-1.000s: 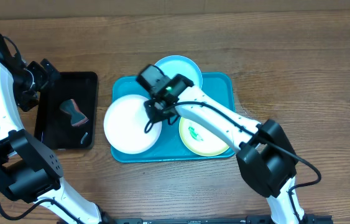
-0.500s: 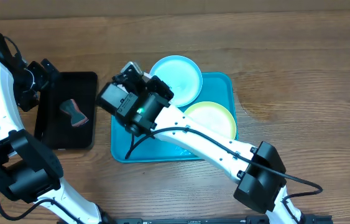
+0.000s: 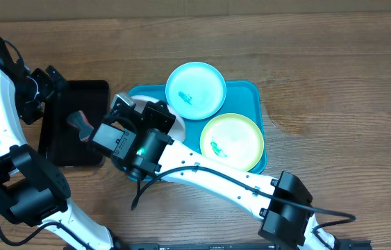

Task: Clean dirty plates on tray and stack at the side

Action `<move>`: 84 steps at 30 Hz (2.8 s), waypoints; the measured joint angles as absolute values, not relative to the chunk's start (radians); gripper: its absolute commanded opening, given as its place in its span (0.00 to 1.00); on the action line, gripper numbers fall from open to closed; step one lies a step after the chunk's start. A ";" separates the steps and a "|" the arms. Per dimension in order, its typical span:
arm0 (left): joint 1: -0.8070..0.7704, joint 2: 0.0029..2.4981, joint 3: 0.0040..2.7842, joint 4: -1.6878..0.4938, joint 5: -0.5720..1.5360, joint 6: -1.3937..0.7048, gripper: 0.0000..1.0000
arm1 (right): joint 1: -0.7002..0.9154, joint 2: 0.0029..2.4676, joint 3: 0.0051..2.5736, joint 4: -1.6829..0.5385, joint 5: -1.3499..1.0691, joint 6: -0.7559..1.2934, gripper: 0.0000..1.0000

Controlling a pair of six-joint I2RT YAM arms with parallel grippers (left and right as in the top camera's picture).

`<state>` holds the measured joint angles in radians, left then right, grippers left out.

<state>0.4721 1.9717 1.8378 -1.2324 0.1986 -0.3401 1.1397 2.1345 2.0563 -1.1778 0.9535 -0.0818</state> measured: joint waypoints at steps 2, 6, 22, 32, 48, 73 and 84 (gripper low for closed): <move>0.472 1.972 1.838 -1.232 0.199 -0.340 1.00 | 1.118 2.135 2.056 -1.179 0.839 -0.049 0.04; 0.472 1.972 1.838 -1.232 0.199 -0.340 1.00 | 0.996 2.135 2.057 -1.201 0.560 0.094 0.04; 0.472 1.972 1.838 -1.230 0.199 -0.340 1.00 | 0.694 2.135 1.757 -0.982 -0.201 0.292 0.04; 0.472 1.972 1.838 -1.292 0.210 -0.340 1.00 | 0.716 2.135 1.602 -0.841 -0.153 0.414 0.04; 0.471 1.971 1.548 -1.070 0.191 -0.323 0.62 | 0.714 2.135 1.537 -0.741 -0.139 0.441 0.04; 0.403 1.971 1.347 -0.821 0.120 -0.352 0.44 | 0.714 2.135 1.537 -0.744 -0.139 0.441 0.04; 0.397 1.971 1.345 -0.767 0.040 -0.390 0.42 | 0.714 2.135 1.537 -0.744 -0.138 0.441 0.04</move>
<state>0.3965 1.9709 1.3449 -0.7670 0.0402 -0.3901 0.7139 2.1345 1.5368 -0.7444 -0.1383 0.4412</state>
